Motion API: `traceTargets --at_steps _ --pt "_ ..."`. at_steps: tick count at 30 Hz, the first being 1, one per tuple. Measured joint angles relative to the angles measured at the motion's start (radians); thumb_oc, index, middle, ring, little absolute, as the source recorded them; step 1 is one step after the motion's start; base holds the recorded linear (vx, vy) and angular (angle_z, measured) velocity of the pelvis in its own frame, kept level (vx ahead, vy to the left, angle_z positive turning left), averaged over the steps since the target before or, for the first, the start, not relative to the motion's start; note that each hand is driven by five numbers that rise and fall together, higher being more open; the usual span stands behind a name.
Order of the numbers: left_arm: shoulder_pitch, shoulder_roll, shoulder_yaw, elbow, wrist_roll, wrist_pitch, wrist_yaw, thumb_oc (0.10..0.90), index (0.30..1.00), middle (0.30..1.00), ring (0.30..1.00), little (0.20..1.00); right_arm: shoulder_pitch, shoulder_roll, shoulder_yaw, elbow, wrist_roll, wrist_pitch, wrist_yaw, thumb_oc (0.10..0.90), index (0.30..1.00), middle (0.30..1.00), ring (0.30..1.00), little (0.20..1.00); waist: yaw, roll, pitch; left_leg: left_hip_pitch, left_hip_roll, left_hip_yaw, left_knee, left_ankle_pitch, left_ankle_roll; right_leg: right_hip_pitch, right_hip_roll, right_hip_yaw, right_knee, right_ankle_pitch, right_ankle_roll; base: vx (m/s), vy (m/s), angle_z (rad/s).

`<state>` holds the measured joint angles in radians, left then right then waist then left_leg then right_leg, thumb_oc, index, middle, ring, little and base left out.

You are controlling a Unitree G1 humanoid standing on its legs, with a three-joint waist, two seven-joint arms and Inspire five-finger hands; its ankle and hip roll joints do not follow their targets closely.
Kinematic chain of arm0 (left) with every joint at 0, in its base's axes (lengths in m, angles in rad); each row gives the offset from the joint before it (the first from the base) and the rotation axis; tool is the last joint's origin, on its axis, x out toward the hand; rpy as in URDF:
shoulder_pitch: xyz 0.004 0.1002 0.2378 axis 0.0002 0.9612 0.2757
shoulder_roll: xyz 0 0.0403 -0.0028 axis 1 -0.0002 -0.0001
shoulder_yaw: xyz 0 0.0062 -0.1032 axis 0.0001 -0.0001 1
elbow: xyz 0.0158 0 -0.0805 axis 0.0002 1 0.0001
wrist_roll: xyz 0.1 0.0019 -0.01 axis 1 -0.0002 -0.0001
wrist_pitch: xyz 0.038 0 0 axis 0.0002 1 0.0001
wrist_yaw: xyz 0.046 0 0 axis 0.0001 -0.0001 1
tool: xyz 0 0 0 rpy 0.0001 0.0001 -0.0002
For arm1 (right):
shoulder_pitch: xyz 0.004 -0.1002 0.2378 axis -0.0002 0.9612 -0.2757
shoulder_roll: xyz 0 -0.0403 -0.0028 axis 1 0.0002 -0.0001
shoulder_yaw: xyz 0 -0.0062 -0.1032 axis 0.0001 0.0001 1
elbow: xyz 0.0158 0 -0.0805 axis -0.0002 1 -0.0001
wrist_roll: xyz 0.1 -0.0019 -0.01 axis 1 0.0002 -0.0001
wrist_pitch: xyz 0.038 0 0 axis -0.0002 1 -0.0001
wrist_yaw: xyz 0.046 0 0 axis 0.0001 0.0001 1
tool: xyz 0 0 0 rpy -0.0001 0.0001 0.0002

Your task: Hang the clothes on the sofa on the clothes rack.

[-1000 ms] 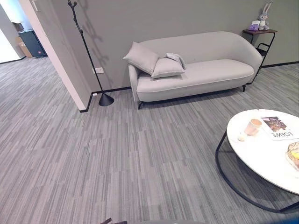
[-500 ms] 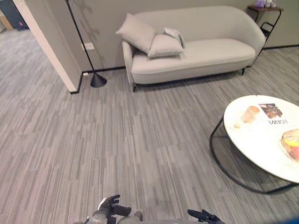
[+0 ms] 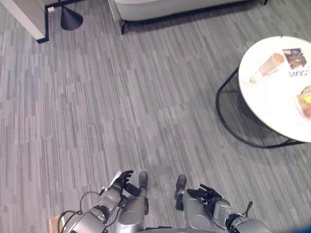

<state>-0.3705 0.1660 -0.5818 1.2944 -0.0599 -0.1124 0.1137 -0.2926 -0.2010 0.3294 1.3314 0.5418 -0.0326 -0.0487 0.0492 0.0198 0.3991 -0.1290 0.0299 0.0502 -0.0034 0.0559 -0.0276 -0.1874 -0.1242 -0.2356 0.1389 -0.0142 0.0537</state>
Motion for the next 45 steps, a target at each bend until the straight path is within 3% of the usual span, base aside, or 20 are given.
traceTargets --at_steps 3,10,16,19,21,22,25,26,28,31,32,33,34,35,36,38,39,41,44,45 --pt "-0.036 0.011 -0.092 -0.002 0.121 0.006 -0.034 0.8 0.9 0.9 0.9 0.9 -0.032 -0.007 0.039 -0.003 -0.118 0.001 0.005 0.8 0.9 0.9 0.9 0.9 -0.001 0.002 0.002 0.002 -0.003 0.003 -0.014 0.006 0.006 0.003 -0.002 0.002 -0.017 0.009 0.006 0.04 0.066 -0.01" --pt "-0.021 -0.002 -0.109 -0.043 0.193 0.006 -0.053 0.8 0.9 0.9 0.9 0.9 -0.034 0.008 0.042 -0.011 -0.22 0.001 0.02 0.8 0.9 0.9 0.9 0.9 -0.003 0.008 -0.006 0.072 -0.012 0.01 -0.049 0.006 0.012 0.071 -0.006 0.006 -0.061 0.019 0.016 0.08 0.078 -0.03" --pt "0.055 -0.003 -0.094 -0.03 0.188 0.005 -0.05 0.8 0.9 0.9 0.9 0.9 0.033 0.009 0.004 0.01 -0.218 0.002 0.021 0.8 0.9 0.9 0.9 0.9 -0.016 0.013 -0.111 0.11 -0.039 0.042 -0.065 -0.02 0.038 0.079 -0.021 0.032 -0.046 0.021 0.027 0.12 0.153 -0.15" --pt "0.087 -0.028 -0.016 0.022 0.18 0.006 -0.053 0.8 0.9 0.9 0.9 0.9 0.03 0.005 -0.065 0.015 -0.146 -0.039 0.017 0.8 0.9 0.9 0.9 0.9 -0.047 0.025 -0.112 0.201 -0.034 0.077 -0.083 -0.034 0.065 -0.038 -0.053 0.076 0.303 -0.016 0.03 0.13 0.083 -0.4" --pt "0.13 -0.025 -0.001 0.052 0.18 0.006 -0.051 0.8 0.9 0.9 0.9 0.9 0.061 0.0 -0.086 -0.002 -0.076 -0.049 0.031 0.8 0.9 0.9 0.9 0.9 -0.055 0.006 -0.156 0.228 -0.057 0.087 -0.079 -0.058 0.076 -0.118 -0.092 0.128 0.45 -0.015 0.048 0.32 -0.024 -0.13" --pt "0.136 -0.02 0.008 0.052 0.176 0.005 -0.052 0.8 0.9 0.9 0.9 0.9 0.062 0.007 -0.138 0.001 -0.024 -0.053 0.039 0.8 0.9 0.9 0.9 0.9 -0.052 -0.007 -0.167 0.236 -0.064 0.093 -0.092 -0.055 0.082 -0.145 -0.104 0.136 0.464 -0.015 0.05 0.29 -0.067 0.01" --pt "0.145 -0.007 0.008 0.053 0.182 0.005 -0.055 0.8 0.9 0.9 0.9 0.9 0.08 0.008 -0.198 0.027 0.072 -0.047 0.058 0.8 0.9 0.9 0.9 0.9 -0.061 -0.018 -0.192 0.228 -0.057 0.089 -0.087 -0.057 0.081 -0.164 -0.106 0.117 0.326 -0.015 0.055 0.38 -0.16 0.07" --pt "0.151 -0.009 0.007 0.052 0.185 0.004 -0.056 0.8 0.9 0.9 0.9 0.9 0.084 0.007 -0.239 0.034 0.089 -0.046 0.065 0.8 0.9 0.9 0.9 0.9 -0.061 -0.01 -0.196 0.219 -0.051 0.092 -0.089 -0.065 0.07 -0.16 -0.107 0.099 0.273 -0.015 0.055 0.28 -0.113 -0.09" --pt "0.148 -0.01 -0.002 0.056 0.194 0.005 -0.058 0.8 0.9 0.9 0.9 0.9 0.079 0.003 -0.279 0.077 0.125 -0.028 0.055 0.8 0.9 0.9 0.9 0.9 -0.082 -0.003 -0.208 0.21 -0.034 0.1 -0.09 -0.077 0.056 -0.153 -0.104 0.057 0.038 0.012 0.095 0.39 -0.131 -0.15" --pt "0.145 -0.02 -0.04 0.084 0.206 0.011 -0.065 0.8 0.9 0.9 0.9 0.9 0.089 0.011 -0.345 0.123 0.154 -0.014 0.057 0.8 0.9 0.9 0.9 0.9 -0.121 0.025 -0.214 0.244 0.013 0.109 -0.088 -0.115 0.005 -0.144 -0.1 0.012 -0.087 0.087 0.125 0.59 -0.143 -0.18" --pt "0.153 -0.021 -0.056 0.089 0.247 0.012 -0.074 0.8 0.9 0.9 0.9 0.9 0.088 0.003 -0.336 0.131 0.145 -0.004 0.05 0.8 0.9 0.9 0.9 0.9 -0.143 0.049 -0.225 0.267 0.047 0.108 -0.092 -0.14 -0.025 -0.101 -0.076 -0.035 -0.139 0.187 0.121 0.55 -0.149 -0.22" --pt "0.146 -0.033 -0.074 0.088 0.267 0.011 -0.08 0.8 0.9 0.9 0.9 0.9 0.086 -0.012 -0.33 0.146 0.133 -0.001 0.05 0.8 0.9 0.9 0.9 0.9 -0.151 0.081 -0.219 0.292 0.083 0.105 -0.092 -0.158 -0.044 -0.071 -0.045 -0.061 -0.144 0.215 0.097 0.62 -0.191 -0.06" --pt "0.148 -0.052 -0.075 0.088 0.272 0.009 -0.091 0.8 0.9 0.9 0.9 0.9 0.09 -0.031 -0.331 0.156 0.133 -0.001 0.055 0.8 0.9 0.9 0.9 0.9 -0.158 0.114 -0.217 0.315 0.123 0.102 -0.092 -0.165 -0.053 -0.048 -0.012 -0.088 -0.129 0.19 0.065 0.21 -0.07 0.05" --pt "0.15 -0.061 -0.069 0.089 0.276 0.005 -0.098 0.8 0.9 0.9 0.9 0.9 0.096 -0.041 -0.329 0.152 0.132 0.003 0.055 0.8 0.9 0.9 0.9 0.9 -0.155 0.12 -0.219 0.324 0.128 0.096 -0.092 -0.164 -0.061 -0.042 -0.001 -0.091 -0.117 0.175 0.041 0.7 -0.29 0.13" --pt "0.144 -0.082 -0.066 0.074 0.282 -0.019 -0.103 0.8 0.9 0.9 0.9 0.9 0.11 -0.069 -0.31 0.153 0.099 0.007 0.052 0.8 0.9 0.9 0.9 0.9 -0.154 0.126 -0.225 0.356 0.13 0.05 -0.073 -0.112 -0.073 -0.008 0.008 -0.104 -0.066 0.121 -0.021 0.49 -0.228 0.15" --pt "0.147 -0.092 -0.056 0.048 0.28 -0.021 -0.103 0.8 0.9 0.9 0.9 0.9 0.122 -0.093 -0.319 0.182 0.066 0.006 0.052 0.8 0.9 0.9 0.9 0.9 -0.154 0.133 -0.231 0.348 0.148 0.009 -0.019 -0.075 -0.087 0.034 0.022 -0.109 -0.063 0.072 -0.016 0.37 -0.188 0.34" --pt "0.152 -0.1 -0.033 0.053 0.271 -0.019 -0.101 0.8 0.9 0.9 0.9 0.9 0.156 -0.102 -0.308 0.201 0.044 0.022 0.044 0.8 0.9 0.9 0.9 0.9 -0.145 0.117 -0.26 0.335 0.154 -0.03 0.01 -0.043 -0.14 0.057 0.029 -0.12 -0.09 0.063 -0.017 0.42 -0.223 0.41" --pt "0.161 -0.098 -0.007 0.052 0.256 -0.01 -0.104 0.8 0.9 0.9 0.9 0.9 0.188 -0.107 -0.274 0.194 0.008 0.035 0.039 0.8 0.9 0.9 0.9 0.9 -0.134 0.106 -0.275 0.273 0.174 -0.072 0.141 -0.037 -0.166 0.114 0.054 -0.149 -0.154 0.054 -0.017 0.51 -0.281 0.27" --pt "0.18 -0.08 0.059 0.07 0.209 -0.005 -0.11 0.8 0.9 0.9 0.9 0.9 0.236 -0.093 -0.208 0.188 -0.049 0.044 0.04 0.8 0.9 0.9 0.9 0.9 -0.122 0.068 -0.279 0.162 0.2 -0.086 0.407 -0.03 -0.191 0.157 0.092 -0.163 -0.175 0.04 -0.08 0.4 -0.238 -0.01" --pt "0.172 -0.064 0.091 0.055 0.182 -0.007 -0.103 0.8 0.9 0.9 0.9 0.9 0.219 -0.084 -0.168 0.159 -0.088 0.055 0.03 0.8 0.9 0.9 0.9 0.9 -0.089 0.048 -0.268 0.087 0.211 -0.074 0.559 0.051 -0.181 0.188 0.101 -0.134 -0.182 0.011 -0.125 0.35 -0.161 -0.19"
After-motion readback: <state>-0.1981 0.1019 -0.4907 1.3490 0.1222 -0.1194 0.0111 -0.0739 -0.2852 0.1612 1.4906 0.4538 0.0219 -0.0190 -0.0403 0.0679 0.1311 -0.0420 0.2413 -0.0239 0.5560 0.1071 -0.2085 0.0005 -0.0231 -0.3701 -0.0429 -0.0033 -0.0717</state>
